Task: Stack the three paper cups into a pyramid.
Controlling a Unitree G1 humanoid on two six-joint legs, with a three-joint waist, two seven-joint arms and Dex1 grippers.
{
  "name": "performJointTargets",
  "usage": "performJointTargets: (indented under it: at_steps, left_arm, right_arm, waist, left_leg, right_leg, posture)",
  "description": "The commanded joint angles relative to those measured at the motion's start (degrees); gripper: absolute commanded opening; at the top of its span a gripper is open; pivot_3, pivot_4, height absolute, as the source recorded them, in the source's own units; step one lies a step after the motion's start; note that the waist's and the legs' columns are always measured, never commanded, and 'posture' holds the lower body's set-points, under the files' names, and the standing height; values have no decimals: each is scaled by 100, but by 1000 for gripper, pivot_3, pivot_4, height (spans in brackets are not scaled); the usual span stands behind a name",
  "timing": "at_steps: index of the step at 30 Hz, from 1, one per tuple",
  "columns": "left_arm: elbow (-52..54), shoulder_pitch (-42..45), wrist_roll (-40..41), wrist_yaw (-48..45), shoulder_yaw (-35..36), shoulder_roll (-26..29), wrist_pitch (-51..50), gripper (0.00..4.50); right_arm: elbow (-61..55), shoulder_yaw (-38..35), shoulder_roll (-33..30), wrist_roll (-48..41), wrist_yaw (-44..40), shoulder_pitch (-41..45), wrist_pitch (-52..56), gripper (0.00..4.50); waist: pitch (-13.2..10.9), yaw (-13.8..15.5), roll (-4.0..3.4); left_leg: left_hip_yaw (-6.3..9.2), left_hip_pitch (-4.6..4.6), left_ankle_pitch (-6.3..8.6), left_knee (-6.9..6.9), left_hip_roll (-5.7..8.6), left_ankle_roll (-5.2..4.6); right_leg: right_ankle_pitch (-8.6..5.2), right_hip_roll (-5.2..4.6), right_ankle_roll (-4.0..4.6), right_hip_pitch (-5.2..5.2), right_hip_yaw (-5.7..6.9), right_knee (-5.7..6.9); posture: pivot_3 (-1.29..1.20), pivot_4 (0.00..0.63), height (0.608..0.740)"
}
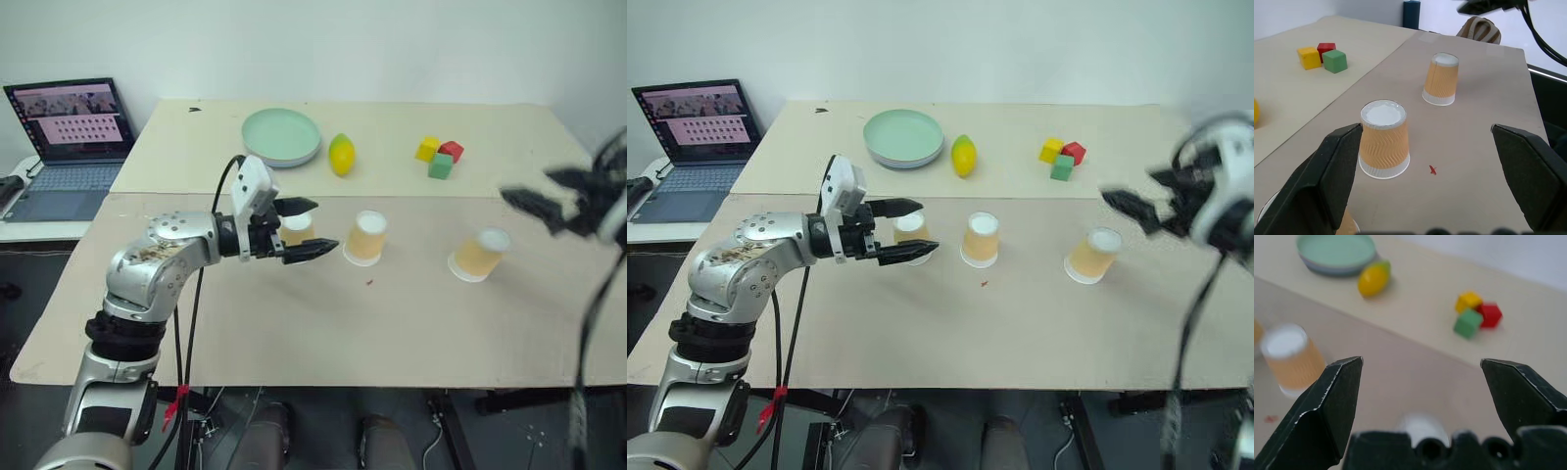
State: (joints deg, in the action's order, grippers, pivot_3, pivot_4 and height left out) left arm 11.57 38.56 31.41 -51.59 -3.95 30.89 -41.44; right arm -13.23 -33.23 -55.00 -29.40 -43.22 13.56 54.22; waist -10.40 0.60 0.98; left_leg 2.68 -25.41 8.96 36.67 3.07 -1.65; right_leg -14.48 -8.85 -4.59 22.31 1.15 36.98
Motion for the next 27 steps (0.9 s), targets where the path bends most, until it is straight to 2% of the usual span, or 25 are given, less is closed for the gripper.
performJointTargets:
  at_steps: [1,3,7,12,15,22,27]
  left_arm:
    - [-18,171,-41,-114,-40,-42,208,4500]
    - [-76,210,-68,-160,-81,-67,247,4500]
    - [-176,272,-119,-235,-145,-101,325,4500]
    - [-245,325,-175,-291,-172,-108,382,4500]
    - [-169,325,-191,-270,-138,-70,333,4500]
    - [-97,298,-262,-232,-133,49,317,4500]
    - [-28,288,-230,-150,-83,91,268,4500]
  right_arm:
    - [-605,-1078,138,-107,-113,-859,-29,4489]
    - [-737,-1239,376,-155,-88,-1290,-85,4489]
    - [-783,-1096,723,-210,72,-1517,-269,4489]
    - [-767,-593,1105,-399,359,-1157,-172,4489]
    - [-463,-78,1320,-299,469,-804,-470,4489]
    - [604,846,1163,95,331,42,-1075,4489]
    - [1176,1142,1043,281,165,427,-1399,4489]
  waist:
    - [1,-28,-1]
    - [1,-47,-1]
    - [1,-77,-1]
    - [1,-106,0]
    - [1,-104,0]
    - [0,-102,0]
    - [0,-96,0]
  left_leg:
    - [-5,6,0,0,-3,0]
    - [-7,13,0,0,-5,0]
    - [-10,17,0,1,-7,0]
    - [-10,19,0,3,-9,0]
    - [-8,18,0,3,-12,0]
    - [-8,17,1,2,-2,-2]
    - [-6,17,1,2,-1,-2]
  right_leg:
    - [0,1,0,0,-8,3]
    - [-2,2,-4,-4,-11,3]
    - [-12,4,-23,-6,-23,2]
    - [-12,5,-28,-5,-28,2]
    - [-10,5,-25,-5,-26,0]
    - [-1,5,-10,-5,-32,-3]
    - [-2,5,-11,-4,-30,-3]
  posture:
    - [0,150,740]
    - [0,150,740]
    - [0,150,740]
    - [0,150,740]
    - [0,150,740]
    - [0,150,740]
    - [0,150,740]
